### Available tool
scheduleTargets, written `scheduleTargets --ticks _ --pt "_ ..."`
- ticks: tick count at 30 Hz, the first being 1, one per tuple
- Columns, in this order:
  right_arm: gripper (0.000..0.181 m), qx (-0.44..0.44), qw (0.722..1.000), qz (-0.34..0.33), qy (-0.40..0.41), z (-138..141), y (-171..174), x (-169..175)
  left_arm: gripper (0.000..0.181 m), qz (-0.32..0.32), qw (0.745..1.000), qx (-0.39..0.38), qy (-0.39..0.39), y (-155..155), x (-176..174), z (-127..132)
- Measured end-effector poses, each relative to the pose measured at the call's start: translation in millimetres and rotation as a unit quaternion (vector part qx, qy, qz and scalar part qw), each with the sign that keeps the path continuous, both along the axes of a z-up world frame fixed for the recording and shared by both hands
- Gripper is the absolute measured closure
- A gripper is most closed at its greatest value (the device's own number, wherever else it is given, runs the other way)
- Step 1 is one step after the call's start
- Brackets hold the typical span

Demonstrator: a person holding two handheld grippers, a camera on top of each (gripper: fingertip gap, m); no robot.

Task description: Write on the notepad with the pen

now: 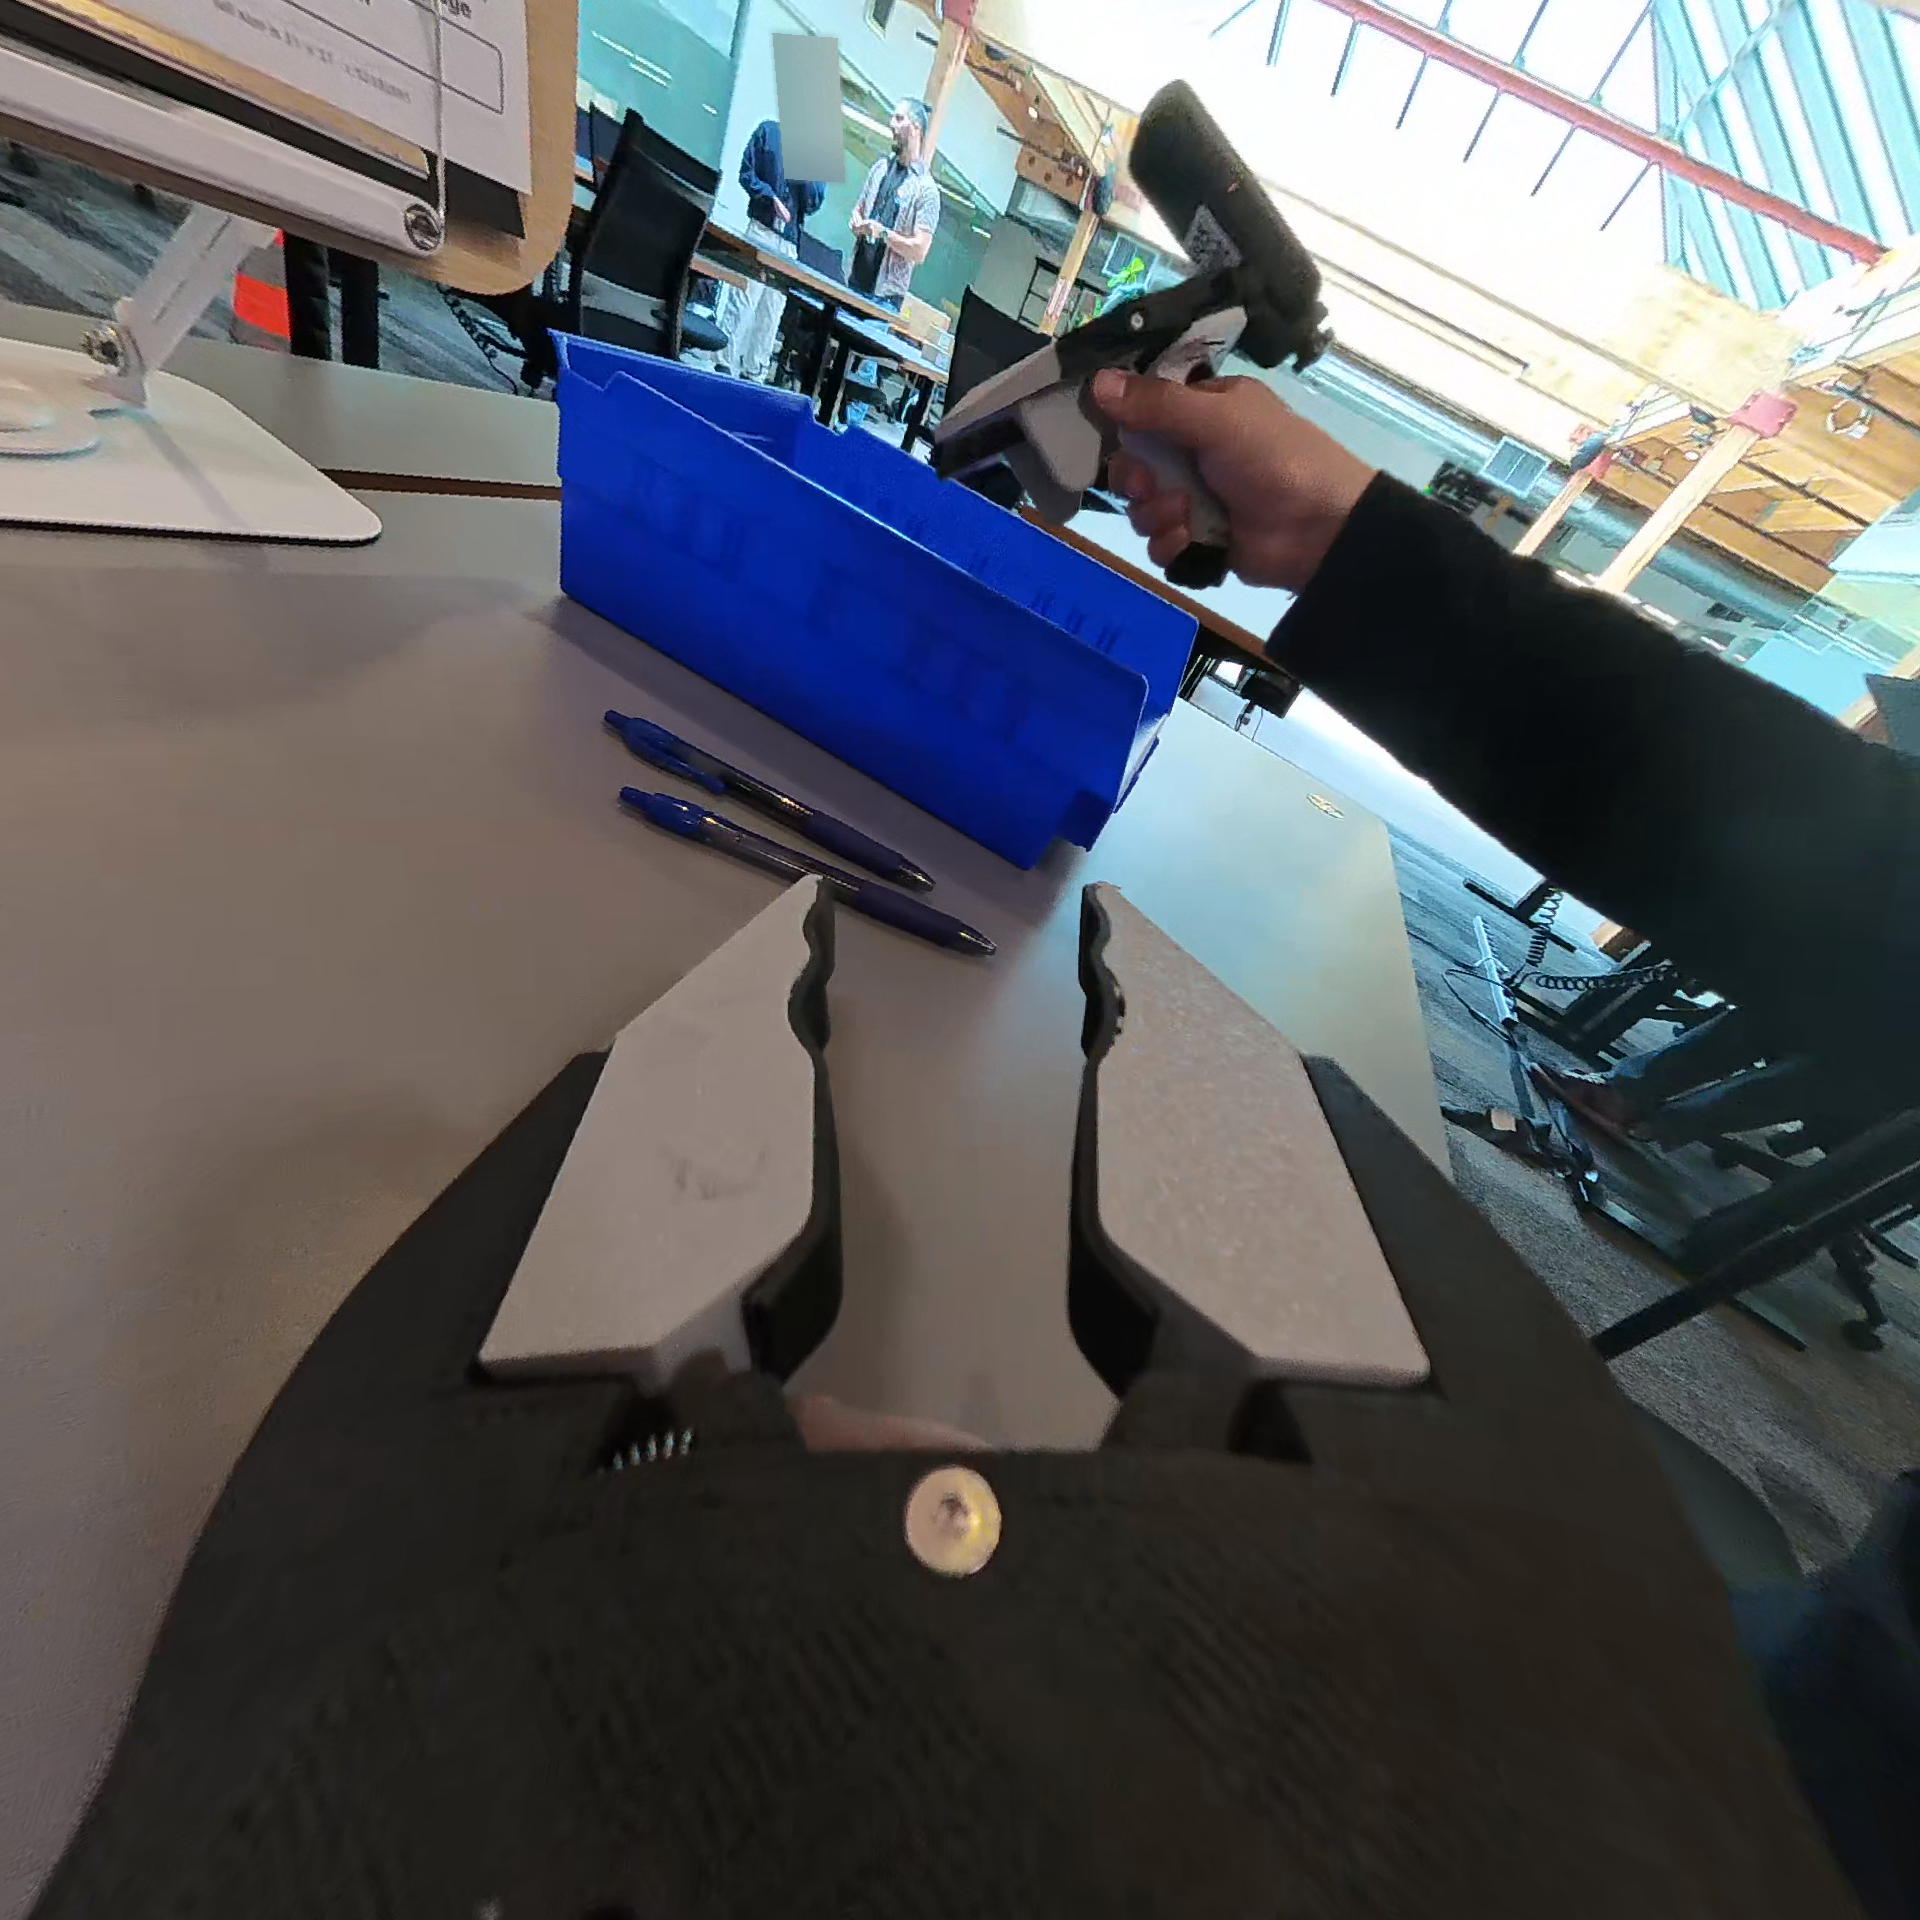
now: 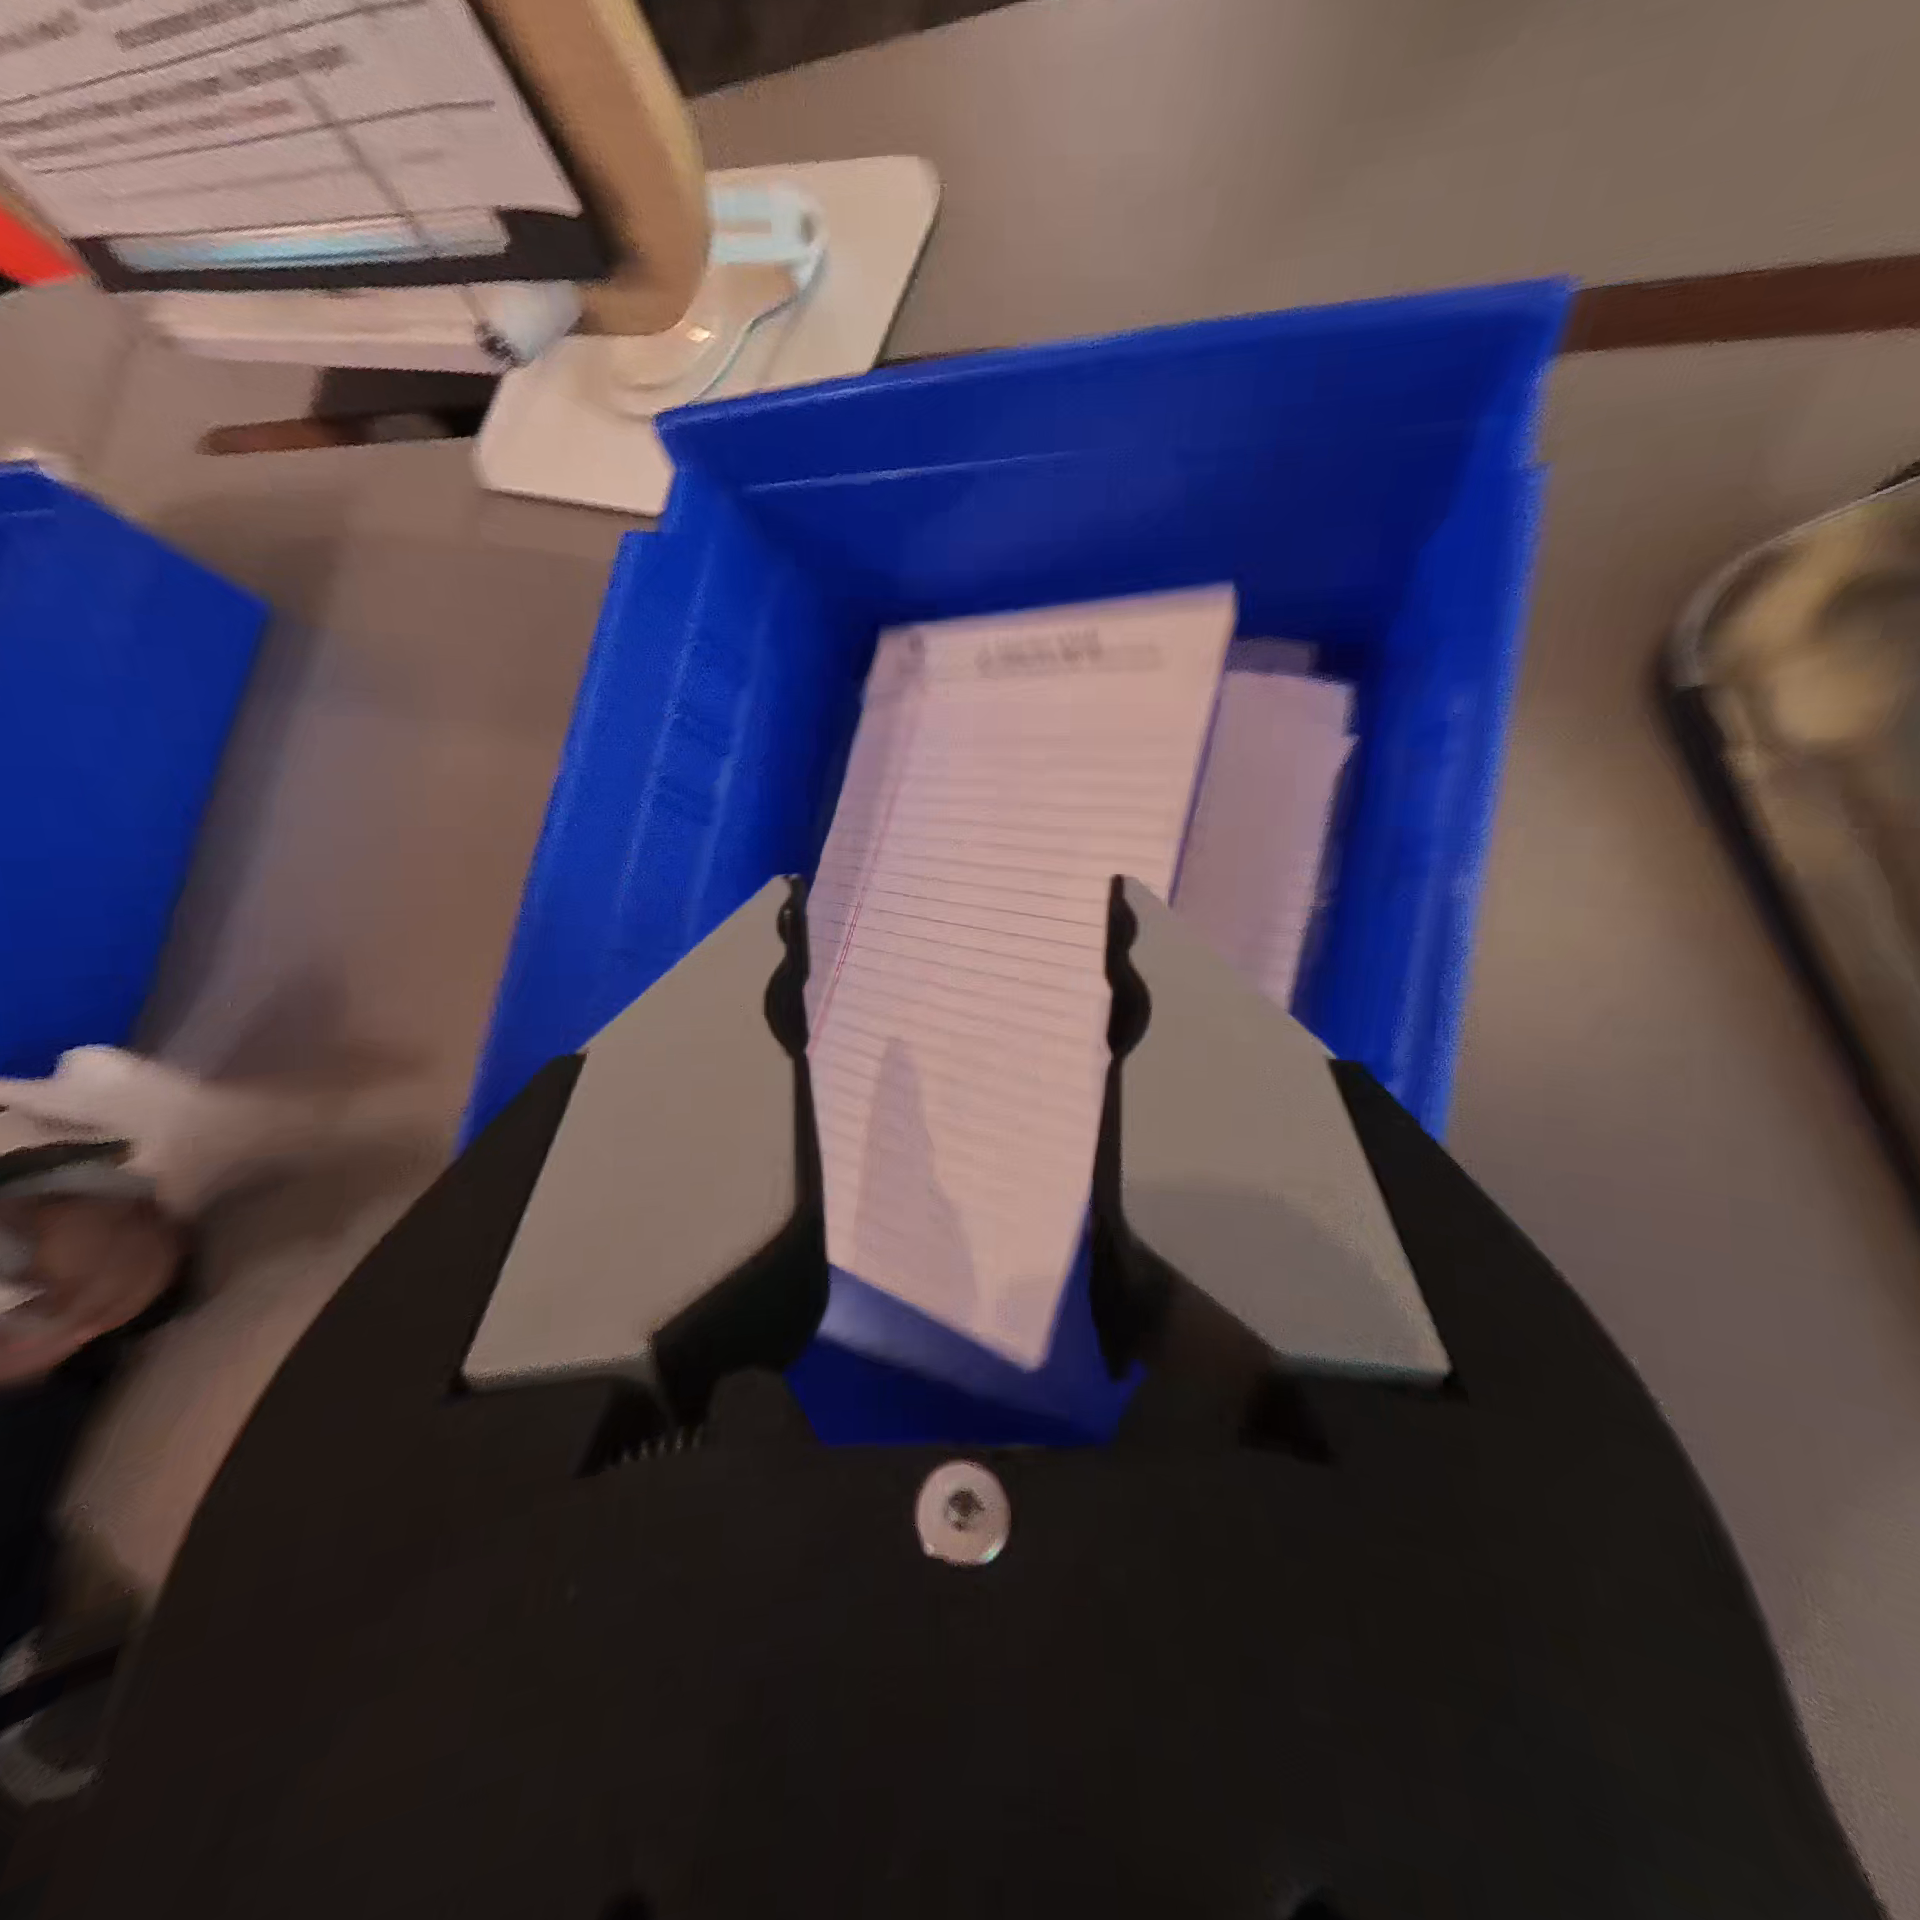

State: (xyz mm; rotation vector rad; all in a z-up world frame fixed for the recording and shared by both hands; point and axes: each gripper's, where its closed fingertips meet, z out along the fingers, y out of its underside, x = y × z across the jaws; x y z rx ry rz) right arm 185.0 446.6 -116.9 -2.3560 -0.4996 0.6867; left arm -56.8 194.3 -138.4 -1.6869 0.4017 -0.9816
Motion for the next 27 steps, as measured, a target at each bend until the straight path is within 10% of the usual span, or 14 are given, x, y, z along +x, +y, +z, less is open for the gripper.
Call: scheduleTargets --ticks 10,15,27 --pt "0.133 0.112 0.975 0.189 0.029 80 -114 -101 0.136 -0.002 1.000 -0.004 0.005 0 1 -2" --pt "0.131 0.075 0.960 0.252 -0.100 22 -168 -159 0.136 0.001 1.000 -0.005 -0.012 -1 -4 1" --pt "0.125 0.009 0.936 0.193 -0.293 -91 -147 -182 0.136 -0.010 1.000 -0.020 -0.018 1 -4 -2"
